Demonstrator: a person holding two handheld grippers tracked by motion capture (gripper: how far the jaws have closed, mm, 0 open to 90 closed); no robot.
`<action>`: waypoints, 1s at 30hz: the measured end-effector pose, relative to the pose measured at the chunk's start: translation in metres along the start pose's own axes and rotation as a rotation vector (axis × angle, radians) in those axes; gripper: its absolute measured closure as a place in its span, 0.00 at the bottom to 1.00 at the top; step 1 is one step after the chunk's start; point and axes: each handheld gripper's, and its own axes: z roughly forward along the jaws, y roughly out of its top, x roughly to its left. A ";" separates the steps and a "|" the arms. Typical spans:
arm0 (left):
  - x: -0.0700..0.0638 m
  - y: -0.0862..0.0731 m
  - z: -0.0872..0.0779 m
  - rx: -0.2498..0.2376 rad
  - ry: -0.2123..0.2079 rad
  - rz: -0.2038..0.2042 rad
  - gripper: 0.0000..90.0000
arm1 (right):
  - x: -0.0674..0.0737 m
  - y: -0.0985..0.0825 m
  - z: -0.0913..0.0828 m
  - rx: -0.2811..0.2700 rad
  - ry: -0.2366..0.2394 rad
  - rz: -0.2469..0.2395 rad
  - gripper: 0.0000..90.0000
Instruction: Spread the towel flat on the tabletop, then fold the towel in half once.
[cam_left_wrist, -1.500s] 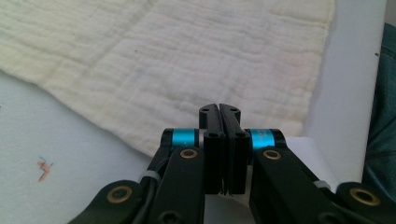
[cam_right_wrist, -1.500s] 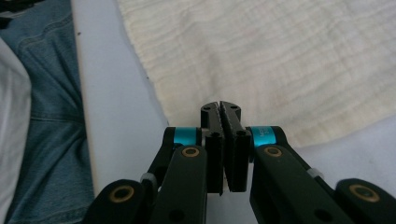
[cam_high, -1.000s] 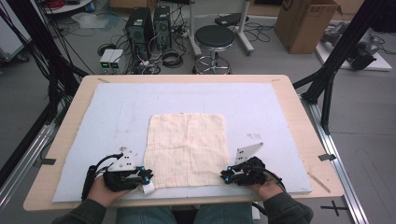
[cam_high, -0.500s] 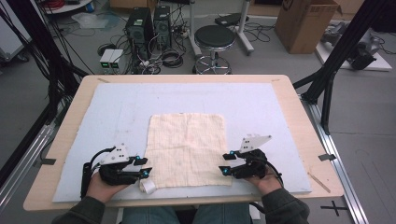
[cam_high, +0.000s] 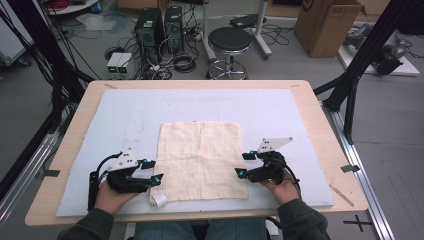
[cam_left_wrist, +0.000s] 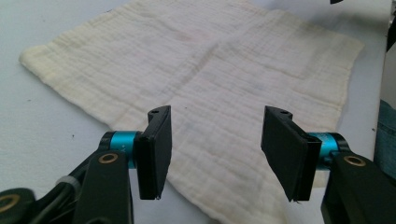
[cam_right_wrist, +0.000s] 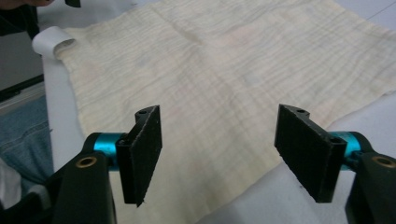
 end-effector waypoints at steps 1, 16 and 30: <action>0.001 0.001 0.001 0.001 -0.002 0.005 0.47 | -0.001 0.001 0.000 -0.003 -0.010 -0.007 0.34; -0.001 0.005 0.006 0.006 0.008 0.009 0.45 | 0.002 0.009 0.008 0.013 -0.033 -0.044 0.32; 0.005 0.007 0.006 0.012 0.026 -0.018 0.44 | -0.003 0.009 0.012 0.037 -0.039 -0.048 0.32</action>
